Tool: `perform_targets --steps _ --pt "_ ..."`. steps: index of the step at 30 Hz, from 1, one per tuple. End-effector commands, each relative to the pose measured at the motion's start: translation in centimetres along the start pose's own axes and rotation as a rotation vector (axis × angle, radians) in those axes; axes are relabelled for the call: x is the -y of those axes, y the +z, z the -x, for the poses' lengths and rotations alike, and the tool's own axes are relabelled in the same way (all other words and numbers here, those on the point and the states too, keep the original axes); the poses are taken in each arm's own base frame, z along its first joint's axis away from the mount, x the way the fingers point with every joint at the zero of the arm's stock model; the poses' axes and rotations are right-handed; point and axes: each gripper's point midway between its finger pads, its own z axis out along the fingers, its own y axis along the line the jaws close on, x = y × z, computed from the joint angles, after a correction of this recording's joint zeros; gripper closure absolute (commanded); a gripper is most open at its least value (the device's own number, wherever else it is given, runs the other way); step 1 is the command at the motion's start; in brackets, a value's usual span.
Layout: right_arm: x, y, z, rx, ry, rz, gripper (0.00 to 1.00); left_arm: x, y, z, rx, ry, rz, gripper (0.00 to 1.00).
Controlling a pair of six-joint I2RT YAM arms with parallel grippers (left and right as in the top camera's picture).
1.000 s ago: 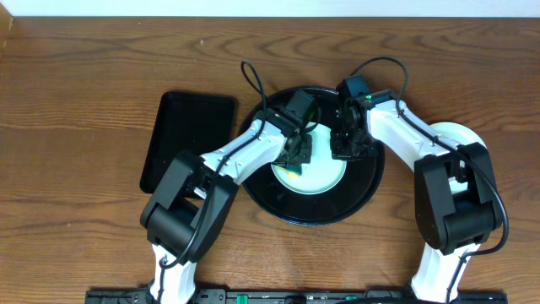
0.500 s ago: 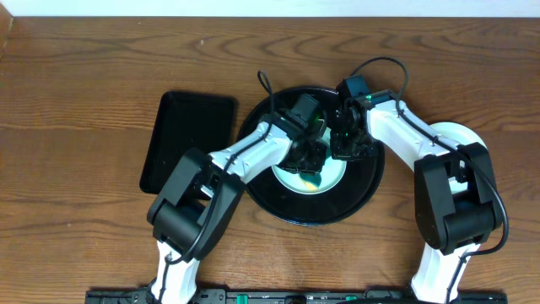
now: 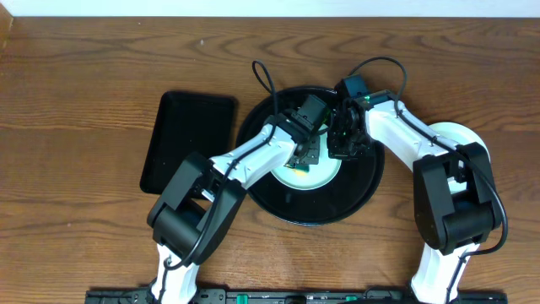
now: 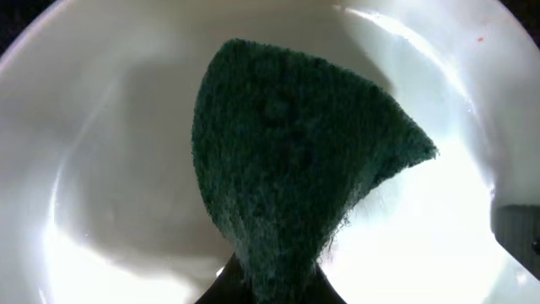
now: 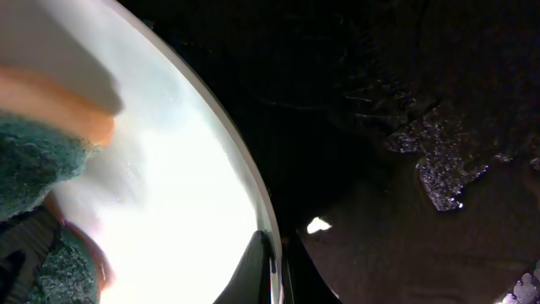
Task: Clean dirty plates on tray and stack at the side
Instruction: 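Scrub the green plate with the sponge while right gripper holds rim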
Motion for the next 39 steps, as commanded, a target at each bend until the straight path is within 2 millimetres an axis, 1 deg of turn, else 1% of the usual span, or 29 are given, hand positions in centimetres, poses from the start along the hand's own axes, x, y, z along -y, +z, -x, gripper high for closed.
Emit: perform_targets --steps 1,2,3,6,10,12,15,18,19,21,23,26,29,30,31,34,36,39 --pt "0.4 1.9 -2.3 -0.084 -0.007 -0.037 0.99 0.3 1.4 -3.7 -0.195 0.024 -0.116 0.93" --pt "0.4 1.9 -2.3 -0.084 -0.007 -0.037 0.99 1.5 1.1 -4.3 -0.23 0.057 -0.193 0.93" --pt "0.4 1.9 -2.3 -0.084 -0.007 -0.037 0.99 2.3 0.8 -4.7 -0.252 0.08 -0.245 0.92" --pt "0.4 1.9 -2.3 -0.083 -0.007 -0.037 0.99 3.7 0.2 -5.3 -0.283 0.121 -0.341 0.93" --pt "0.4 1.9 -2.2 -0.081 -0.008 -0.037 0.99 4.3 0.2 -4.6 -0.251 0.139 -0.365 0.93" --pt "0.4 1.9 -2.2 -0.082 -0.008 -0.037 0.99 4.6 0.3 -3.4 -0.202 0.144 -0.382 0.92" --pt "0.4 1.9 -2.3 -0.084 -0.008 -0.037 0.99 3.4 0.8 -1.7 -0.133 0.135 -0.326 0.93" --pt "0.5 1.9 -2.3 -0.085 -0.007 -0.038 0.99 0.4 1.5 0.0 -0.064 0.094 -0.175 0.92" --pt "0.5 1.9 -2.3 -0.085 -0.007 -0.038 0.99 -1.8 1.8 0.7 -0.032 0.05 -0.066 0.93" --pt "0.5 1.9 -2.3 -0.086 -0.007 -0.038 0.99 -3.5 1.8 0.9 -0.019 0.009 0.023 0.93" --pt "0.5 1.9 -2.3 -0.087 -0.007 -0.039 0.99 -4.6 1.7 0.4 -0.031 -0.019 0.075 0.93" --pt "0.5 1.9 -2.3 -0.087 -0.007 -0.039 0.99 -4.8 1.6 -1.1 -0.097 -0.035 0.083 0.93" --pt "0.5 1.9 -2.3 -0.087 -0.007 -0.039 0.99 -3.9 1.3 -3.5 -0.204 -0.037 0.029 0.93" --pt "0.5 1.9 -2.4 -0.087 -0.007 -0.038 0.99 -3.1 1.1 -4.5 -0.257 -0.033 -0.02 0.93" --pt "0.5 1.9 -2.4 -0.088 -0.007 -0.038 0.99 -2.5 0.9 -4.9 -0.278 -0.017 -0.057 0.92" --pt "0.5 1.9 -2.3 -0.086 -0.007 -0.038 0.99 -1.2 0.7 -5.4 -0.309 0.015 -0.141 0.93" --pt "0.4 1.9 -2.2 -0.08 -0.007 -0.034 0.99 -1.0 0.6 -5.5 -0.315 0.014 -0.152 0.93" --pt "-0.3 2.0 -1.6 -0.06 -0.01 -0.001 0.99 -1.0 0.6 -5.4 -0.312 0.014 -0.153 0.93"
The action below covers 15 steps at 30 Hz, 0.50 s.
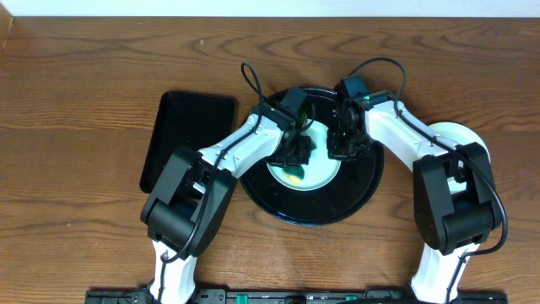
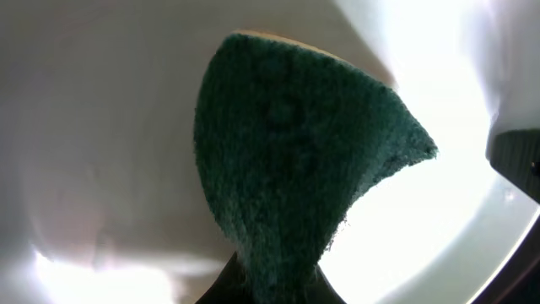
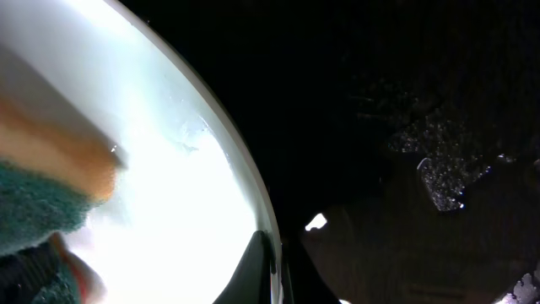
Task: Clean dirty plates on tray and stack at the side
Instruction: 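Scrub the green plate with the sponge while right gripper holds rim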
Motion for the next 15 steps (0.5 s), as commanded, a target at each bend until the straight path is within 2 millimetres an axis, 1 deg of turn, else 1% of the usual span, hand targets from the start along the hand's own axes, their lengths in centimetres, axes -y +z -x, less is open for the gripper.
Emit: perform_targets --steps 1,3,6,11,15 --pt "-0.6 2.0 -1.2 -0.044 -0.015 0.017 0.99 -0.8 1.8 -2.8 -0.112 -0.003 0.0 0.93" --pt "-1.2 2.0 -0.9 -0.035 -0.017 0.049 0.99 -0.8 1.8 -2.6 -0.103 0.011 0.0 0.93" --pt "-1.9 1.9 -1.0 -0.044 -0.004 0.087 0.99 -0.8 1.9 -1.7 -0.064 0.084 0.006 0.92" --pt "-2.0 1.9 -1.2 -0.055 -0.003 0.098 0.99 -2.8 1.7 1.0 0.058 0.093 0.125 0.93" --pt "-2.0 1.9 -1.4 -0.064 -0.001 0.099 0.99 -4.1 1.4 2.1 0.118 0.054 0.206 0.92"
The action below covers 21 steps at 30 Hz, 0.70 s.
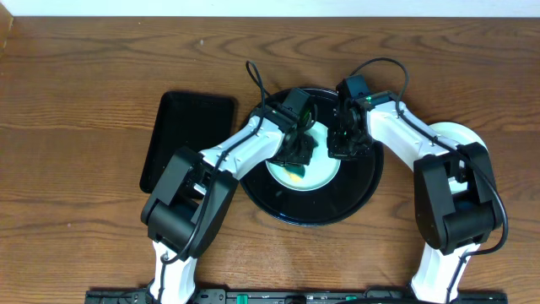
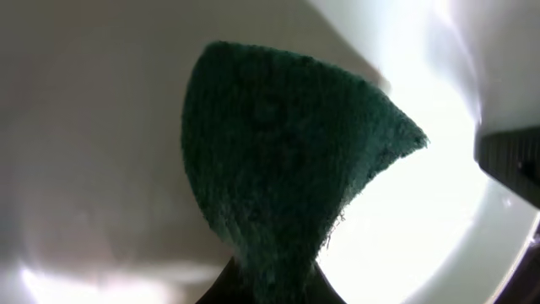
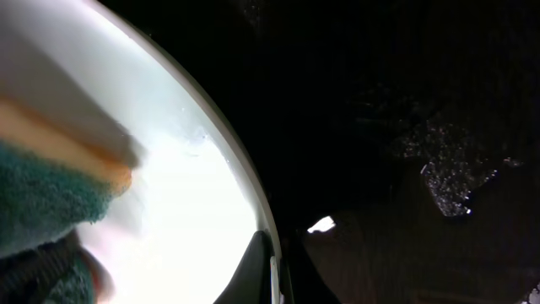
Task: Clean dirty plates on tray and stack at the side
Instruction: 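Scrub the green plate with the sponge while right gripper holds rim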
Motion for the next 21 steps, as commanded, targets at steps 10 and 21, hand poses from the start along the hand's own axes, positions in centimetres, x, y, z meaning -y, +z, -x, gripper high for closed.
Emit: perform_targets --steps 10,21 --pt "-1.4 1.8 -2.1 -0.085 -0.004 0.055 0.99 -1.5 1.4 -3.3 -0.133 -0.044 0.026 0.93" --pt "-1.3 1.8 -2.2 -0.091 -0.004 0.051 0.99 -0.2 1.6 0.3 0.008 0.036 -0.035 0.93"
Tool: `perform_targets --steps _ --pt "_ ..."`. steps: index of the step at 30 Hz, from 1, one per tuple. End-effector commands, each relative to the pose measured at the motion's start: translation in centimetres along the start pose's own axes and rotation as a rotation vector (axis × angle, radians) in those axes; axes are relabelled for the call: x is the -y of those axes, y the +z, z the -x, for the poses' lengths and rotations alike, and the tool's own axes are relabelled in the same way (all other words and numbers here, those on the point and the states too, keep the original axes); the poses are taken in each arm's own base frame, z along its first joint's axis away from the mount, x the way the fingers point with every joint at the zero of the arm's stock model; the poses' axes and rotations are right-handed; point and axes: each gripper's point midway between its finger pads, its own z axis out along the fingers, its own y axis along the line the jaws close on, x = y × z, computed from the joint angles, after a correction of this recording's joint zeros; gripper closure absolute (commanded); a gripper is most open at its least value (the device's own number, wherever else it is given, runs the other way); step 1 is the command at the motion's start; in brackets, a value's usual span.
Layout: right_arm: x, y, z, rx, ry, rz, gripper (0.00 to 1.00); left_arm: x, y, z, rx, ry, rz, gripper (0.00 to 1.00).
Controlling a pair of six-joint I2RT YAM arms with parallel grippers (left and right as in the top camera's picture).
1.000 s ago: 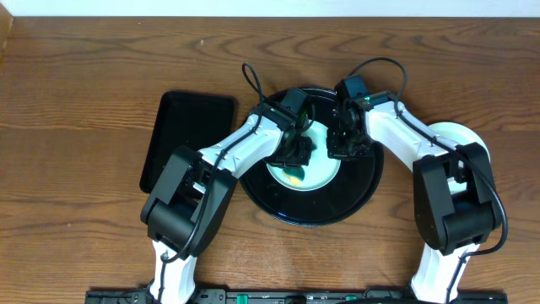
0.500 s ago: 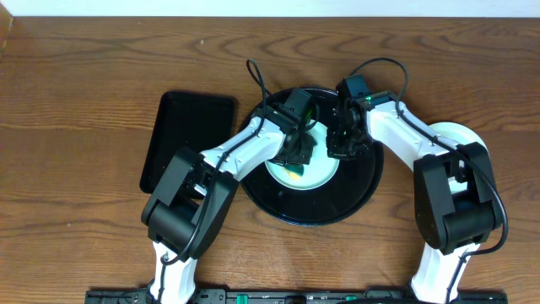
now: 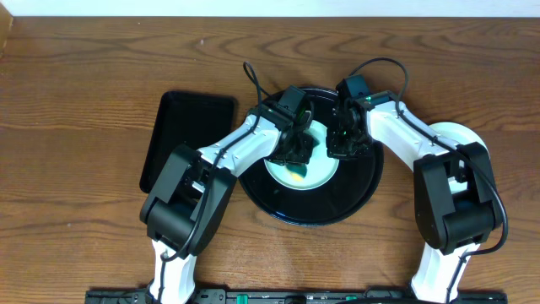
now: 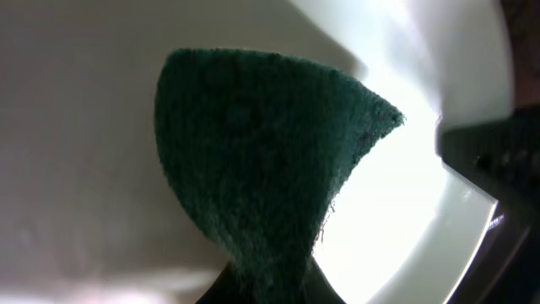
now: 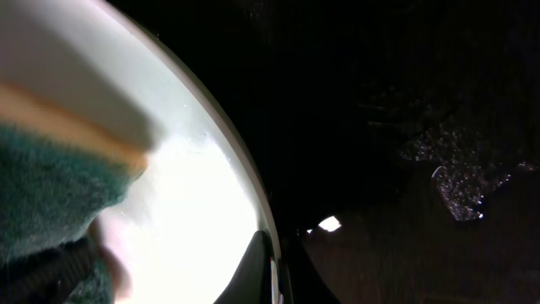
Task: Clean dirty plates on tray and stack at the side
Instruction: 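Scrub the green plate with the sponge while right gripper holds rim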
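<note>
A white plate (image 3: 316, 173) lies in the round black tray (image 3: 359, 196). My left gripper (image 4: 268, 283) is shut on a green sponge (image 4: 253, 160) with an orange backing, pressed flat on the plate's inside (image 4: 76, 127). My right gripper (image 5: 274, 266) is shut on the plate's right rim (image 5: 240, 169), one finger inside and one outside. In the overhead view the left gripper (image 3: 298, 150) sits over the plate's upper middle and the right gripper (image 3: 339, 145) at its upper right edge. A yellow smear (image 3: 295, 175) shows on the plate.
A black rectangular tray (image 3: 187, 139) lies left of the round one. A second white plate (image 3: 451, 135) sits on the table at the right, partly under my right arm. Wet patches (image 5: 456, 181) glisten on the round tray's floor.
The sponge has shifted slightly left and up across the plate. My right gripper keeps its hold on the rim, unmoved.
First the sponge sat near the plate's right middle, with my right gripper pinching the rim. Afterwards the left gripper stood further left and up on the plate with the sponge still in it. It has stayed about there since, shifting a little each time, the rim held throughout.
</note>
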Motion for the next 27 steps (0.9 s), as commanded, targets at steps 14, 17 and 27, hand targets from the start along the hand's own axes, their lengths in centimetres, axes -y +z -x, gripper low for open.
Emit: perform_targets --steps 14,17,27 --pt "-0.8 1.7 -3.0 -0.121 -0.005 0.027 0.99 -7.3 0.0 -2.4 -0.047 -0.048 0.39 0.93" --pt "-0.7 1.7 -3.1 -0.125 -0.011 0.026 0.99 -5.6 -0.3 -3.5 -0.108 -0.052 0.301 0.93" --pt "-0.9 1.7 -2.9 -0.119 -0.023 0.036 0.99 -3.5 -5.8 0.3 0.027 -0.022 0.164 0.92"
